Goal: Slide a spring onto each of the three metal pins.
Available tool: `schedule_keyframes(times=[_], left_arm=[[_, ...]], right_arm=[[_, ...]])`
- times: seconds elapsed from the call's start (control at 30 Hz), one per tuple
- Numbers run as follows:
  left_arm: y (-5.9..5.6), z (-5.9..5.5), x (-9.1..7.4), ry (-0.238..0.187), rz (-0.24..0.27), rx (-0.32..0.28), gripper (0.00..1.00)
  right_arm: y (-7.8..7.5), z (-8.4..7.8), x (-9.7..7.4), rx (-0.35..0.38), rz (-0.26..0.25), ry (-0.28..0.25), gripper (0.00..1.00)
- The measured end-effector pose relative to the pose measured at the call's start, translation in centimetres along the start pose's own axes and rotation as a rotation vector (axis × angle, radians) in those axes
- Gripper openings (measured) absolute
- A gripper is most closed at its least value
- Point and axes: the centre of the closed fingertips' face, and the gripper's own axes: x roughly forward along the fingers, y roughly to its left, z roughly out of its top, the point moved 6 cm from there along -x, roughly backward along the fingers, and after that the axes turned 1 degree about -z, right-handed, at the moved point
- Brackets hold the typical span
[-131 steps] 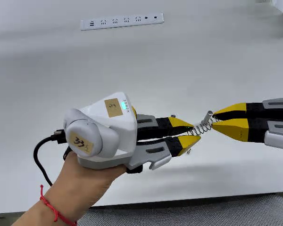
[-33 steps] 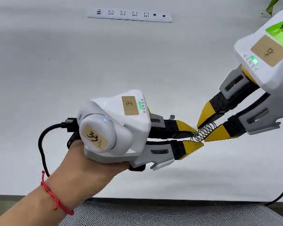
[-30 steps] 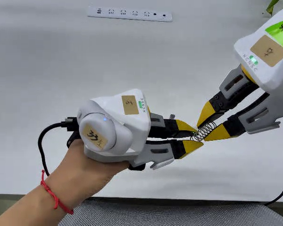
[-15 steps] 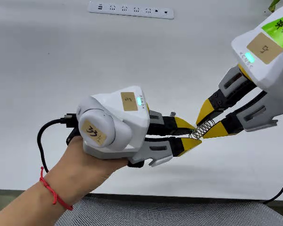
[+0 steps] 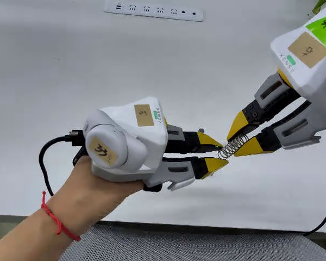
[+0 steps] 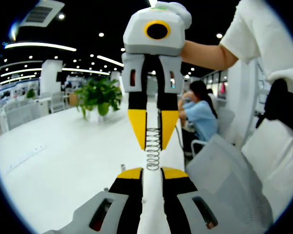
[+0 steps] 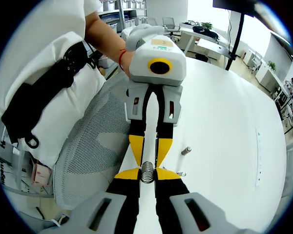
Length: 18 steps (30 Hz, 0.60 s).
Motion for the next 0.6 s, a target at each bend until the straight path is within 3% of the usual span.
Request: schedule_keyframes(times=[0.4, 0.6], left_arm=[[1.4, -1.1, -2.5, 0.020, 0.079, -0.021, 0.26], [2.3, -1.9, -3.7, 0.052, 0.119, 0.008, 0.38]], right_arm=[[-1.8, -0.3, -0.8, 0.049, -0.056, -0.008, 0.12], [-2.9, -0.7, -0.5, 0.073, -0.093, 0.010, 0.12]])
